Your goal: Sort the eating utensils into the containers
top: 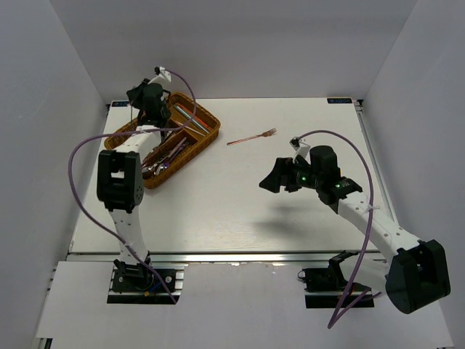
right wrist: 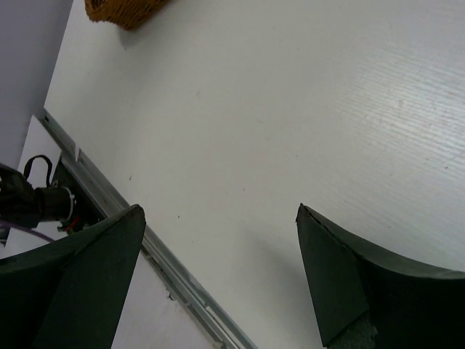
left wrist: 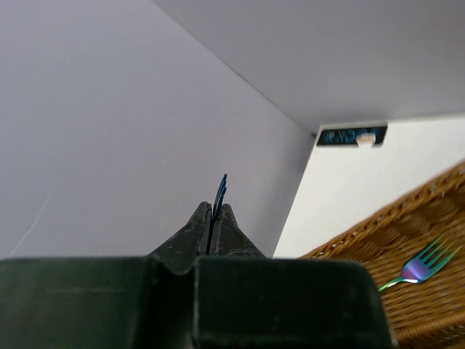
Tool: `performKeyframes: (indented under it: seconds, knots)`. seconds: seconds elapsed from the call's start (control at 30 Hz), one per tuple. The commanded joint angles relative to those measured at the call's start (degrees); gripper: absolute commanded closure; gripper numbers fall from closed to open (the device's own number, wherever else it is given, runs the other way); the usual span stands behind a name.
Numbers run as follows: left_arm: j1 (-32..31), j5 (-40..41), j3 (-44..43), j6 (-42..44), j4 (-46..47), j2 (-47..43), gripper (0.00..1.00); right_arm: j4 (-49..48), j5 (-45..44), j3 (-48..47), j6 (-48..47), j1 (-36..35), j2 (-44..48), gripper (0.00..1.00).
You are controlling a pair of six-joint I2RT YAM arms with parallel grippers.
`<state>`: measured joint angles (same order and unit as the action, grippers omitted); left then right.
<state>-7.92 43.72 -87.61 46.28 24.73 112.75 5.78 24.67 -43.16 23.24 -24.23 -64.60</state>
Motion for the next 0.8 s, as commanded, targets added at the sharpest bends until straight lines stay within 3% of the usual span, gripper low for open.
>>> performKeyframes:
  seconds: [0.0,0.47,0.77]
  knots:
    - [0.7,1.1,-4.4,10.9,4.6,3.8,1.00,-4.2,5.7,0.9,-0.9,-0.2,0.6,0.11]
    - [4.3,-5.1,-1.2,11.3,9.6,9.9,1.00,-5.2,5.9,0.7,-0.7,-0.2,0.9,0.11]
    - [4.3,-17.4,-5.6,2.9,-11.8,-2.6,1.00,-6.8,5.5,0.0,-0.5,-0.2,-3.0,0.11]
